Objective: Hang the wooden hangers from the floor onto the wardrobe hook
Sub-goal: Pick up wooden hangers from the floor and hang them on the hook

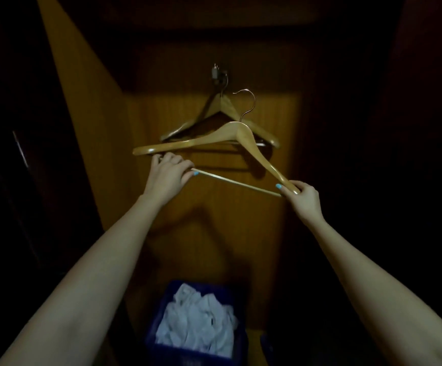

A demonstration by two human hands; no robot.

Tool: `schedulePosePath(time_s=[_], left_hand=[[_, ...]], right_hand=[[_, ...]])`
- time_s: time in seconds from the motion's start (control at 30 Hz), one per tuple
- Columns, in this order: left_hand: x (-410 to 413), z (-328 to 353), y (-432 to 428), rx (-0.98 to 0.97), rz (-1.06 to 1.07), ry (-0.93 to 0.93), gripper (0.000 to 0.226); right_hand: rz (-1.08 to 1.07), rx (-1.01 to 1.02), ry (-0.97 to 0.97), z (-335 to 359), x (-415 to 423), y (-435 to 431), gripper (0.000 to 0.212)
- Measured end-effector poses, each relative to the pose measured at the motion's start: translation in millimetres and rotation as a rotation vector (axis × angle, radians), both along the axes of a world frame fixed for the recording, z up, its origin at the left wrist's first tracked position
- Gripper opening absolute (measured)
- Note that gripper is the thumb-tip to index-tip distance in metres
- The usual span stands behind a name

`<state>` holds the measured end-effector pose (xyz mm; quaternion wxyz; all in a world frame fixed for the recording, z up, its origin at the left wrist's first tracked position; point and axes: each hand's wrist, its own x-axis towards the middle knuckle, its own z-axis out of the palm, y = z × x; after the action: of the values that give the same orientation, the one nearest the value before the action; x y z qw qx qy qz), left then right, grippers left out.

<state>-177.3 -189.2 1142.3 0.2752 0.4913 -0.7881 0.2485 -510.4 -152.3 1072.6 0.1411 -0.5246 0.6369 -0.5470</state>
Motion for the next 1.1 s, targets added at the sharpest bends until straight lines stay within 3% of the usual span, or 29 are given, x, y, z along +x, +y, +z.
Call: schedulePosePath(time_s=[0.3, 0.5, 0.83, 1.1], left_hand=[[-13, 73, -92, -0.035, -0.023, 0.082, 0.027], [-8, 68, -158, -0.042, -0.035, 0.203, 0.027], [-9, 15, -220, -0.011, -0.030, 0.347, 0.027], [-10, 15, -249, 0.008, -0.092, 0.376, 0.024]], right_hand=[[-0.068, -0.123, 0.117, 78, -11, -85, 0.054], [-0.079, -0.176, 0.201, 107, -6, -148, 0.048], [-0.107, -0.096, 0.396, 113, -3, -208, 0.049], [-0.111, -0.081, 0.397, 103, -5, -229, 0.054]])
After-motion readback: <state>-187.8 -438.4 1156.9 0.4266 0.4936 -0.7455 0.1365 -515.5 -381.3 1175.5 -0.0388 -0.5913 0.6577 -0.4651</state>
